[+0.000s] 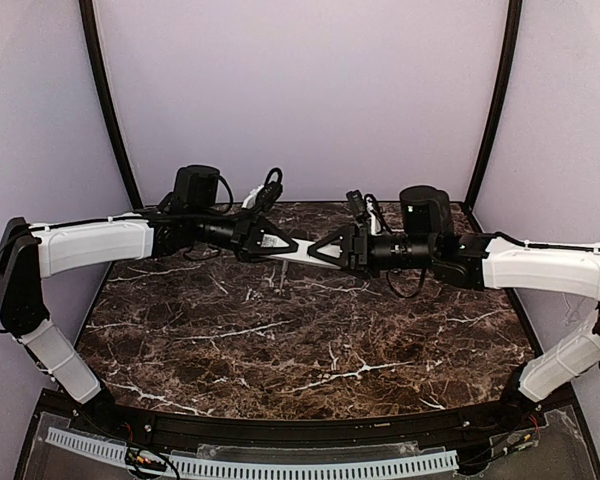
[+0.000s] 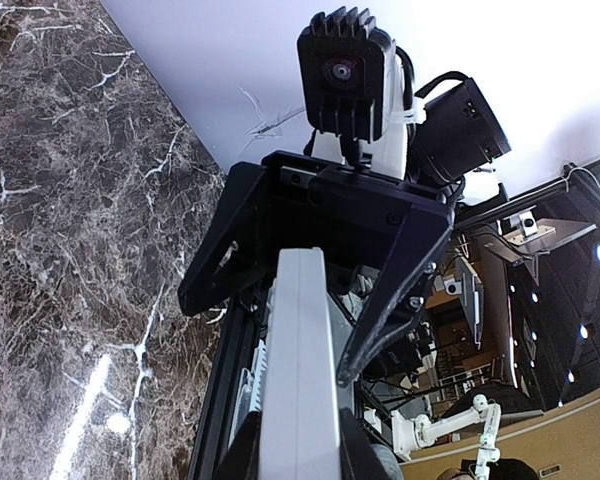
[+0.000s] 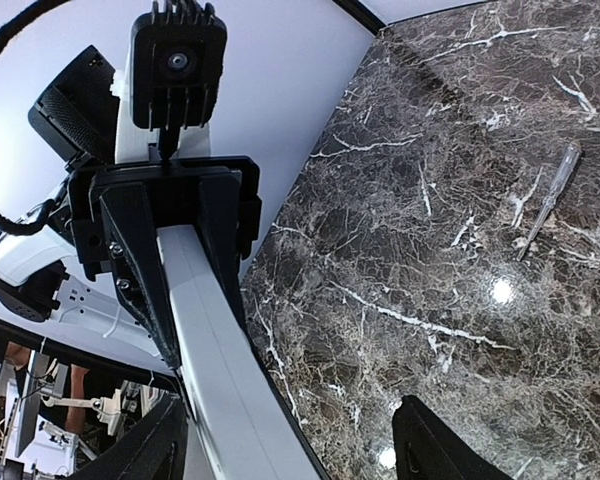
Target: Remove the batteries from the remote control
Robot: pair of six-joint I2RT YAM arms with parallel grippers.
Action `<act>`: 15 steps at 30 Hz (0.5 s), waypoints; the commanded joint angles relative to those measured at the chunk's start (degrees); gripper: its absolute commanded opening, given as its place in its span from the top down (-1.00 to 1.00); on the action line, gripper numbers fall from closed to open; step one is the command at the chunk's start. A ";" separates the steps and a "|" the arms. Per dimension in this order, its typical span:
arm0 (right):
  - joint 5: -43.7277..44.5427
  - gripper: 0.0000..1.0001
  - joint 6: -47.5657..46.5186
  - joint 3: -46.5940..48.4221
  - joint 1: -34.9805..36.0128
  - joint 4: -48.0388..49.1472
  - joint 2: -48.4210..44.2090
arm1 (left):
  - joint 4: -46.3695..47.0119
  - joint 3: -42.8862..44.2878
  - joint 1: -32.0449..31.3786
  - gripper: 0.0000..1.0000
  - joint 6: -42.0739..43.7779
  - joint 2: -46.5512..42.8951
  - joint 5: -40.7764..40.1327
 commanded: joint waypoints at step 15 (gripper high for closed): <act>4.77 -0.38 -1.89 -1.17 0.26 -2.97 -2.61 | 4.25 -0.92 -0.03 0.99 -2.08 -1.39 2.90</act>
